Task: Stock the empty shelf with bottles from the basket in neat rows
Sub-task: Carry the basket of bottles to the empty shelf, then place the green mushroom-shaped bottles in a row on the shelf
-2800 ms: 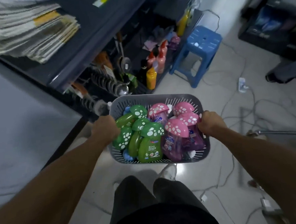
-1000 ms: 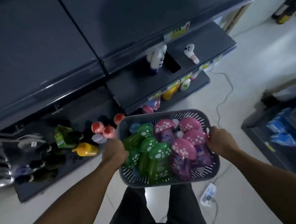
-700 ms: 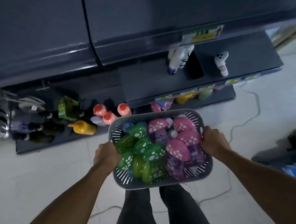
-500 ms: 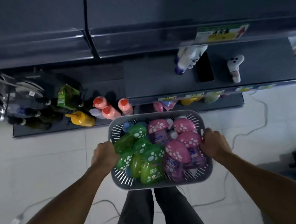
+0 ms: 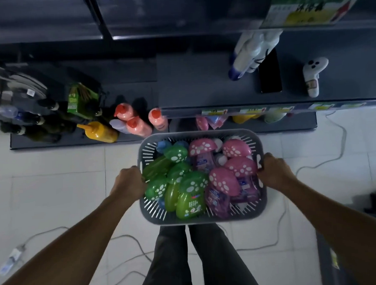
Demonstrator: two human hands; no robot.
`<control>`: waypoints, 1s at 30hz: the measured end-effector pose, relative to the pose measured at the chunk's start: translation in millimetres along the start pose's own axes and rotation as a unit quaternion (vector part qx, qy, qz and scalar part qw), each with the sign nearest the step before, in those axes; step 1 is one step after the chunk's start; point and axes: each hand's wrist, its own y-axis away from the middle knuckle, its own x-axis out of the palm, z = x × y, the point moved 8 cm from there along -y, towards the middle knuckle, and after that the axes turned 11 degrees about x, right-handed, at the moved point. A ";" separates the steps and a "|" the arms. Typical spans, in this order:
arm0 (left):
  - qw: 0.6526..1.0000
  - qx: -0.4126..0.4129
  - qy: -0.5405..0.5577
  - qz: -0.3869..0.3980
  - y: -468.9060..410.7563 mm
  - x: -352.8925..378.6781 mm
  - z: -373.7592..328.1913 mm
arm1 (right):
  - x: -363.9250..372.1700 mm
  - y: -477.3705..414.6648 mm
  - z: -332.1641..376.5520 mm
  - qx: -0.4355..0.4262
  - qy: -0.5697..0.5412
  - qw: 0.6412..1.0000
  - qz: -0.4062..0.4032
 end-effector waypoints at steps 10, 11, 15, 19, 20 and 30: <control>0.933 0.300 -0.083 -0.180 11.5 -62.2 -121.8 | -6.6 82.3 125.2 -0.313 0.024 0.949 -0.015; 0.931 0.317 -0.101 -0.151 5.4 -55.1 -129.6 | 9.2 86.2 136.6 -0.339 0.053 0.939 0.025; 0.926 0.323 -0.192 -0.025 -21.2 -25.5 -137.0 | 55.4 78.6 149.2 -0.366 0.141 0.916 0.089; 0.915 0.314 -0.253 -0.001 -36.8 -17.3 -134.2 | 72.4 66.6 149.7 -0.382 0.143 0.910 0.076; 0.912 0.314 -0.265 -0.004 -38.2 -16.0 -135.5 | 71.9 65.9 149.9 -0.386 0.134 0.909 0.075; 0.907 0.290 -0.301 -0.049 -7.6 -64.6 -144.1 | 24.0 146.5 172.7 -0.510 0.108 0.853 0.018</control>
